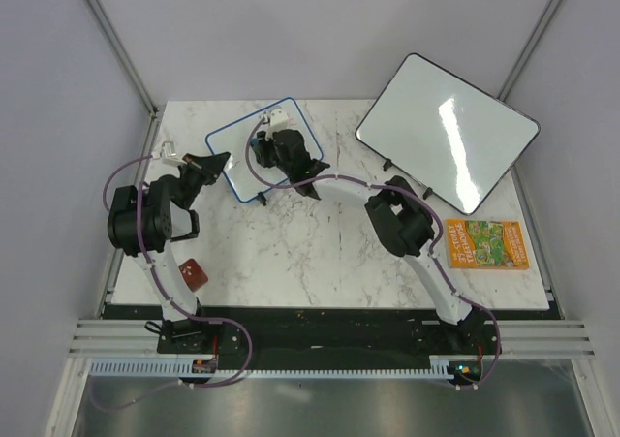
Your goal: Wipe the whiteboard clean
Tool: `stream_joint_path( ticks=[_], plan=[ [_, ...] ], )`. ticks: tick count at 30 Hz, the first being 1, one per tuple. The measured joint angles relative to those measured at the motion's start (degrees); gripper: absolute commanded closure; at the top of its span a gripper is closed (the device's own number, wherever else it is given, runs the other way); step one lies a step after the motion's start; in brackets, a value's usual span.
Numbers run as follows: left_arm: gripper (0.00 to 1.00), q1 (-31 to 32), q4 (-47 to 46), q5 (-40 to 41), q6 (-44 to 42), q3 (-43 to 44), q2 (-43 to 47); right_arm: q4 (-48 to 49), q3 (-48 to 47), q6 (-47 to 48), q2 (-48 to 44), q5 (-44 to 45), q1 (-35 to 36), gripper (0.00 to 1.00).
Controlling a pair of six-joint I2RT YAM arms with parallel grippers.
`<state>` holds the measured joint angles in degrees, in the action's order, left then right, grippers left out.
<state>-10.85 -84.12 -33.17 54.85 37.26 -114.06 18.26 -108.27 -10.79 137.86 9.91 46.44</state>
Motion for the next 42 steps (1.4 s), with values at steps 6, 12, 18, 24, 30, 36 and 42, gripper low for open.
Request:
stream_joint_path(
  ticks=[6, 12, 18, 24, 30, 36, 42],
  plan=[
    [0.98, 0.11, -0.20, -0.04, 0.07, 0.20, 0.00, -0.81, 1.51, -5.44, -0.17, 1.38, -7.67, 1.00],
    [0.98, 0.11, -0.46, -0.07, 0.07, 0.22, 0.00, -4.98, 1.92, -9.60, -0.17, 3.13, -12.74, 1.00],
    [0.98, 0.09, -0.44, -0.33, 0.11, 0.31, 0.00, -5.70, 1.86, -9.92, -0.17, 3.10, -12.81, 1.00],
    [0.98, 0.04, -0.44, -0.35, 0.20, 0.31, 0.00, -5.25, 2.84, -7.28, -0.70, 3.34, -11.80, 1.00],
    [0.98, -0.02, -0.39, -0.37, 0.24, 0.31, 0.00, -4.00, 7.54, -5.46, -3.61, 3.76, -7.19, 1.00],
    [0.98, -0.31, -0.24, -0.31, 0.24, 0.31, -0.13, -2.34, 7.63, -4.87, -3.89, 3.61, -1.75, 1.00],
    [0.98, -0.44, -0.24, -0.31, 0.28, 0.31, -0.33, -1.29, 7.61, -4.87, -3.87, 2.73, 1.53, 1.00]
  ],
)
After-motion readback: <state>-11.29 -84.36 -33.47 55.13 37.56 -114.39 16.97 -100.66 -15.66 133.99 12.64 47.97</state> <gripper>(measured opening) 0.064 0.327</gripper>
